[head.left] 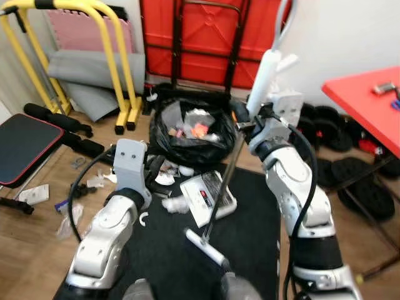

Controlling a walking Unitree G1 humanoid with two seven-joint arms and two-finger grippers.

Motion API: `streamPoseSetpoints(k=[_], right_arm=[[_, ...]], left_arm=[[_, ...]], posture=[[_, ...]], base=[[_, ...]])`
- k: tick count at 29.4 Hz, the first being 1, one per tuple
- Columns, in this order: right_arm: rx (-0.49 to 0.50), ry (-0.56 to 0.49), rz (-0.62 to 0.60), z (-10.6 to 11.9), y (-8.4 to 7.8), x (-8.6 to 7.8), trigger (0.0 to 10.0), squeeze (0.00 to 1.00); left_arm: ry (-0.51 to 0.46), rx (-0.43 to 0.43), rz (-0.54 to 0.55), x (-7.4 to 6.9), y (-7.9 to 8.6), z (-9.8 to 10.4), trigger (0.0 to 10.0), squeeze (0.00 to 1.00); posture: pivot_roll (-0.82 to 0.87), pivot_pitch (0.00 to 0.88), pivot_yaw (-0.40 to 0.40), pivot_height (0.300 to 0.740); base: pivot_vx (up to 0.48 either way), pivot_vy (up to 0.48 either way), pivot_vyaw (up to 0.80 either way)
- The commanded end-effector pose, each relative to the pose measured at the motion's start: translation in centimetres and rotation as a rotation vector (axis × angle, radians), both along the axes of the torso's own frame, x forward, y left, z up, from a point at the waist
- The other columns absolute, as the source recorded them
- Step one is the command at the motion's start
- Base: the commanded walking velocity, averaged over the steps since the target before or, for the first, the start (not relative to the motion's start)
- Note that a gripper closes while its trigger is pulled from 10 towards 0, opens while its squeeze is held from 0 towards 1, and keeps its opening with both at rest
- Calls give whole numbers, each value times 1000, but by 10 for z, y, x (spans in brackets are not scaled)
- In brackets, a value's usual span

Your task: Sweep floor

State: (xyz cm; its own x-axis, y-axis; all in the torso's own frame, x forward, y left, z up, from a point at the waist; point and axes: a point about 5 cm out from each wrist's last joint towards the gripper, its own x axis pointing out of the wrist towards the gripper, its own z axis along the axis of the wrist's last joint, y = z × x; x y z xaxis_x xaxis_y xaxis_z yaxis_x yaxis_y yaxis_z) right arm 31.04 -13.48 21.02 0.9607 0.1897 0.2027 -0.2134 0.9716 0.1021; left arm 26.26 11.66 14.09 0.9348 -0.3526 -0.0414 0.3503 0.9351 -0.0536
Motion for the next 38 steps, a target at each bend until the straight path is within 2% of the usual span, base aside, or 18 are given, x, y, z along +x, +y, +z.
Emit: streamPoseSetpoints(k=[1,14,17,19,21,25,38], right_arm=[[2,-37,11,9,4,-1,10000,0],[-17,-45,3,13,3,0,10000,0],[-21,-42,-17,15,-2,1,10000,0],[34,-51,-28,16,-3,1,10000,0],[-11,-50,-33,17,-5,1,10000,0],[-3,-55,-31,18,-5,1,10000,0],[17,-73,4,23,0,-1,10000,0]], left_arm=[[31,14,32,1,7,-5,10000,0],[36,2,42,3,8,-5,10000,0],[37,-7,36,2,7,-5,10000,0],[37,-9,35,2,7,-5,10000,0],[38,-12,34,2,7,-5,10000,0],[38,-13,33,2,6,-5,10000,0],[38,-20,29,1,5,-5,10000,0]], posture=[[-127,106,-103,740],[-133,110,-113,740],[-137,111,-115,740],[-137,112,-117,740],[-140,112,-118,740],[-140,112,-119,740],[-142,120,-125,740]], base=[[0,0,0],[0,0,62],[480,0,800],[480,0,0],[480,0,400],[480,0,625],[480,0,0]])
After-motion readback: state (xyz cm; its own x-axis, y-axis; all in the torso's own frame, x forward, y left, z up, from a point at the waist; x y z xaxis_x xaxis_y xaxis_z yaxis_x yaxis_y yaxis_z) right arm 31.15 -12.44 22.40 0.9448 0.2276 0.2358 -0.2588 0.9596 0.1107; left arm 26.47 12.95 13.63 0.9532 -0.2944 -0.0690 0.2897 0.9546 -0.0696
